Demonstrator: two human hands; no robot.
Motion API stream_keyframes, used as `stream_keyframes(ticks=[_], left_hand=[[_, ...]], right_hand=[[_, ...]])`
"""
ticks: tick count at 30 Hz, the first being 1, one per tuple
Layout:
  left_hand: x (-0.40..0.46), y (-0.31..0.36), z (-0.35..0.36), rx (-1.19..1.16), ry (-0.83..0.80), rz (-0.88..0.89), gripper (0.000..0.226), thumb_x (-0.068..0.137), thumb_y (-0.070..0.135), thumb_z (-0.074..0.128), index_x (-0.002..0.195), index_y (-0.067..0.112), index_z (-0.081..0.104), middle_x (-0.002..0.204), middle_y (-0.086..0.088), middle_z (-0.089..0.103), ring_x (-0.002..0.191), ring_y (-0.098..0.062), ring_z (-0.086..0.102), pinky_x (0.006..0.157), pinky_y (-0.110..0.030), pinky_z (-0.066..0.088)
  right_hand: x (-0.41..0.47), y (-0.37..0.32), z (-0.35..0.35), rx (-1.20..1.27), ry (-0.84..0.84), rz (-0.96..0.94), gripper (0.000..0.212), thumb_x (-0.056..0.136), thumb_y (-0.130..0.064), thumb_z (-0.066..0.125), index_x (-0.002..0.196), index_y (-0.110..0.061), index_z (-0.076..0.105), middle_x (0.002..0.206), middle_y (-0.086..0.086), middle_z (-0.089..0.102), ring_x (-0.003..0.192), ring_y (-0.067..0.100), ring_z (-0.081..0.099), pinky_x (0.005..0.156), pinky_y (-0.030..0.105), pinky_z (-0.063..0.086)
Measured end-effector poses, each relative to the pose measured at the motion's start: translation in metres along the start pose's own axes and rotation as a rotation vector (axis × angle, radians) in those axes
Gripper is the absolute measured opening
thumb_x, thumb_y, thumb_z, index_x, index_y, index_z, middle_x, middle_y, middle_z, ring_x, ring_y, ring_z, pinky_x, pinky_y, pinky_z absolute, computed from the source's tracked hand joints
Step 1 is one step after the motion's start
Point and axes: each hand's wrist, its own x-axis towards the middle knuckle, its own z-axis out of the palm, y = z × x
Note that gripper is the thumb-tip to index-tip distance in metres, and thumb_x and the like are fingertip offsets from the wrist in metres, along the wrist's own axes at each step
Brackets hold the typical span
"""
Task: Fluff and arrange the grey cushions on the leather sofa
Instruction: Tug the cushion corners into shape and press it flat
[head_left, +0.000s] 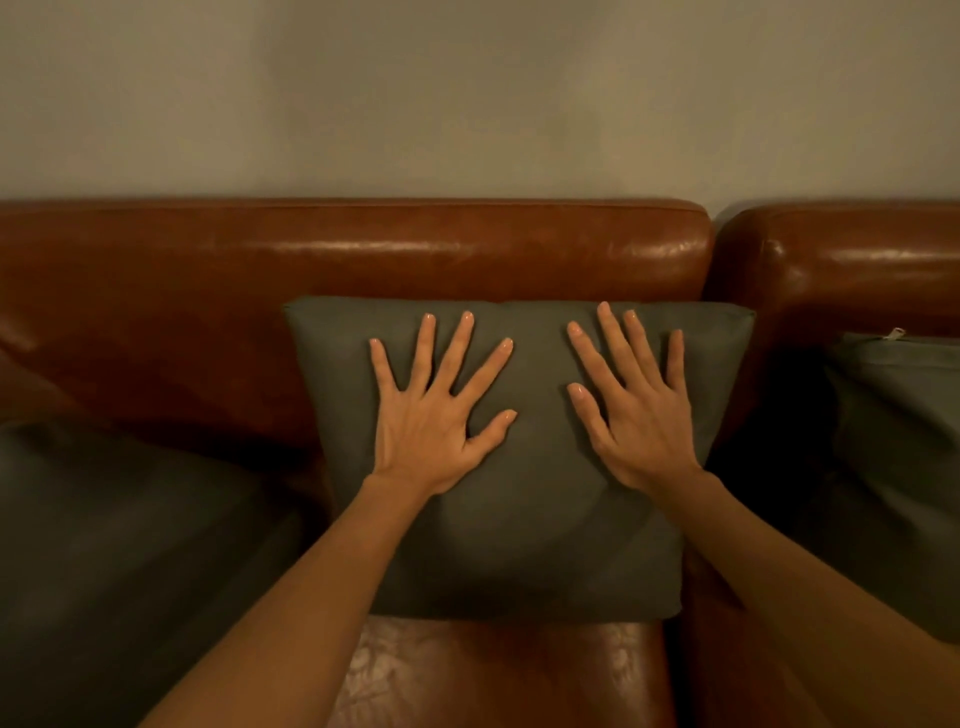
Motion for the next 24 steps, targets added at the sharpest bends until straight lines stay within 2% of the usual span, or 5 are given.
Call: stream_keyframes(ticks=[8,14,18,21,24], left_hand=[[-0.003,-0.015,-0.009,-0.011,-0.046,0.053,0.066,0.095,0.065,0.018,0.153,0.036,0.008,0.16,0.002,0.003,0.147,-0.022,-0.005,0.113,-0.062,-0.009],[-0.024,-0.069,-0.007,0.066,-0.073,0.081,0.07,0.092,0.073,0.012,0.153,0.038,0.004,0.16,0.004,0.006,0.147,-0.027,0.004,0.112,-0.065,0.0],[-0.033,-0.063,-0.009,0.03,-0.015,-0.033,0.076,0.09,0.075,0.014,0.153,0.036,-0.005,0.16,0.002,-0.003,0.148,-0.024,-0.008,0.113,-0.057,-0.013],[-0.05,-0.046,-0.011,-0.043,0.063,-0.087,0.067,0.097,0.063,0.017,0.154,0.032,0.002,0.16,0.001,-0.002,0.148,-0.024,-0.014,0.112,-0.058,-0.014],[-0.063,-0.019,-0.003,-0.089,0.099,0.022,0.052,0.104,0.042,0.018,0.154,0.031,0.01,0.159,-0.001,0.012,0.147,-0.032,0.006,0.11,-0.07,0.002]], right_hand=[[-0.001,0.012,-0.006,-0.043,-0.09,-0.006,0.057,0.101,-0.056,0.016,0.155,-0.035,0.012,0.162,-0.002,0.012,0.15,0.017,0.005,0.12,0.048,-0.004],[-0.021,0.049,-0.01,-0.084,-0.134,0.095,0.062,0.099,-0.063,0.007,0.155,-0.036,-0.001,0.163,-0.007,0.004,0.149,0.015,-0.001,0.119,0.054,-0.007],[-0.026,0.037,-0.011,-0.053,-0.094,0.155,0.063,0.101,-0.059,0.012,0.155,-0.031,-0.002,0.162,-0.007,-0.001,0.149,0.015,-0.009,0.118,0.052,-0.013],[-0.04,0.015,-0.016,0.007,0.005,0.168,0.058,0.104,-0.046,0.017,0.155,-0.02,0.01,0.162,0.001,0.008,0.149,0.016,-0.007,0.119,0.05,-0.012],[-0.054,-0.017,-0.009,0.056,0.046,-0.007,0.052,0.105,-0.045,0.021,0.154,-0.027,0.018,0.161,0.002,0.014,0.151,0.02,-0.001,0.119,0.055,-0.003]])
